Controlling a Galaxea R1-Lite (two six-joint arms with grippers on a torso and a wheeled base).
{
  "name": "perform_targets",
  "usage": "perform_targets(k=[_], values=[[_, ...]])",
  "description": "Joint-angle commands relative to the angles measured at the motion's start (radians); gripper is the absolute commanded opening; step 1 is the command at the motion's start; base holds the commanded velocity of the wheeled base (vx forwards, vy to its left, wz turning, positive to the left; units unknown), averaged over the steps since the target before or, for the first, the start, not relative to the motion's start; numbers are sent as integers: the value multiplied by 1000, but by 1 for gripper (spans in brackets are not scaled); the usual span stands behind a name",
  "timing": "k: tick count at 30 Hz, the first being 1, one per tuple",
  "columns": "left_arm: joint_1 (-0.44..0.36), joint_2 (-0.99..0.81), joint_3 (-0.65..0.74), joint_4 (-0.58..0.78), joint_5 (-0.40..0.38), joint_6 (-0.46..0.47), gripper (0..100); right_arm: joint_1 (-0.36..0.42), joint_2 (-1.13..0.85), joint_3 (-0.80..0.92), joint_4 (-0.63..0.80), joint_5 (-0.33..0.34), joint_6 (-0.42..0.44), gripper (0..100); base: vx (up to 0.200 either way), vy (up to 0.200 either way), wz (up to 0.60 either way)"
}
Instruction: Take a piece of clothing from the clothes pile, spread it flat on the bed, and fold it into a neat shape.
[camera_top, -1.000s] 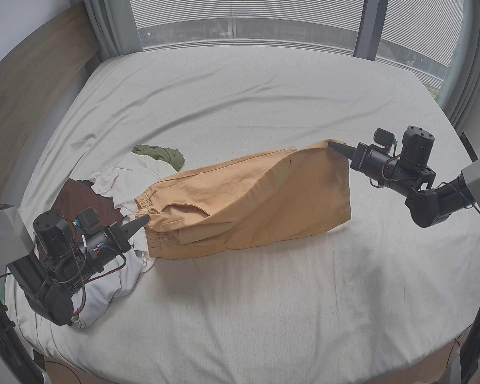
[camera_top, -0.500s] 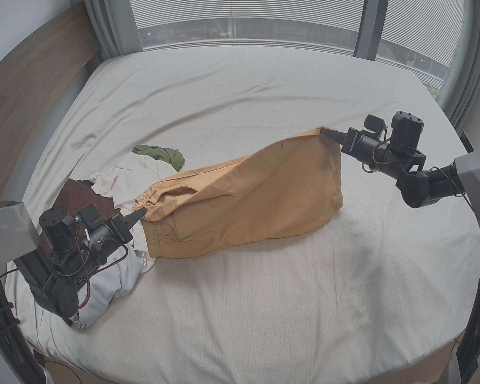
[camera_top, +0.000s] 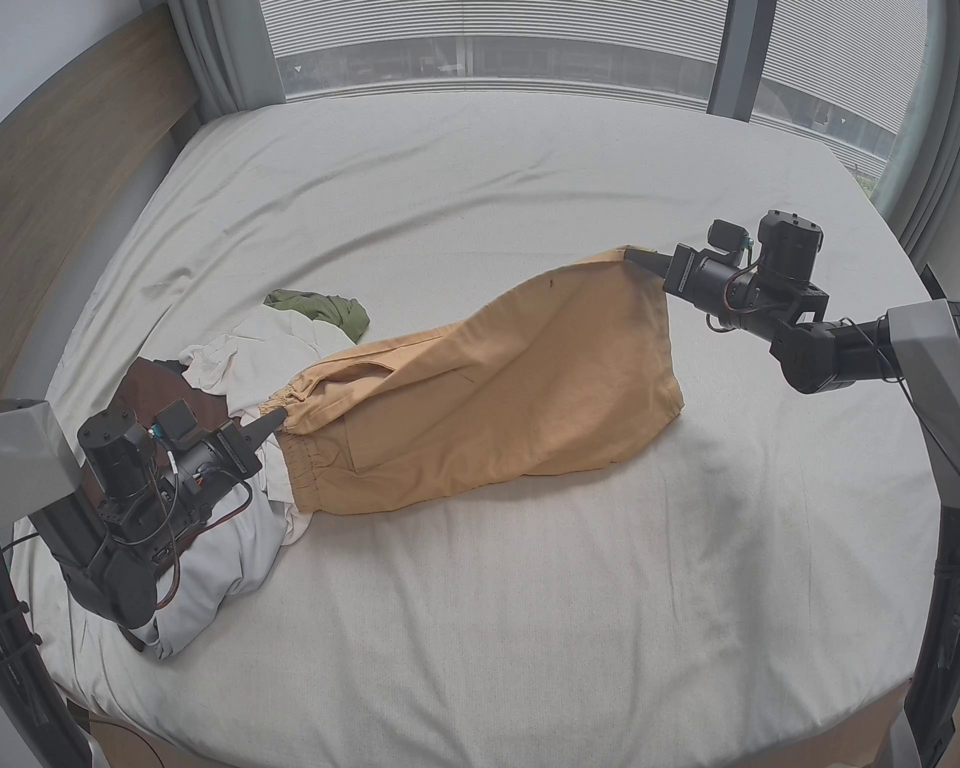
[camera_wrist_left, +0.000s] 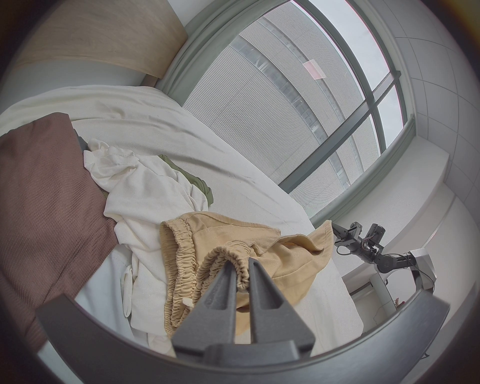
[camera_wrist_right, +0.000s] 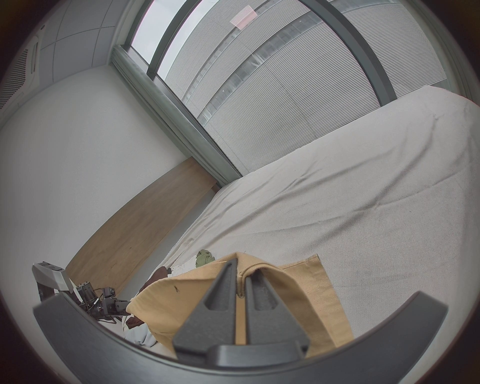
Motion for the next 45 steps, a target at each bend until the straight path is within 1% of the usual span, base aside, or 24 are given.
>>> perform_targets(k=[1,3,10,15,21,29,39,40,41,43,45], values=[[1,29,-29,-2,16,0,0,0,27,-29,13,0,-3,0,0,0,0],[-1,46,-42,-2,23,-2,0,0,38,-39,13,0,-3,0,0,0,0],[-2,58,-63,-2,26,-53,0,-3,93,-112,44,-10,-3,0,0,0,0],[-4,81,-80,-2,43,-53,0,-4,151,-187,49,-25,-2,0,0,0,0],[-2,107,-112,-2,71,-54,0,0,180,-222,50,-31,-2,0,0,0,0],[5,117,-132,-2,71,-51,0,-1,216,-274,67,-46,-2,0,0,0,0],[8,117,-140,-2,71,-54,0,0,231,-306,70,-49,-3,0,0,0,0],[8,115,-140,-2,71,-56,100,0,237,-313,70,-49,-3,0,0,0,0],[8,115,-141,-2,71,-60,100,0,246,-317,70,-51,-2,100,0,0,0],[10,115,-154,-2,72,-60,100,0,269,-317,70,-60,-2,100,0,0,0],[24,117,-177,-2,86,-65,100,2,300,-317,69,-94,-2,100,0,0,0]])
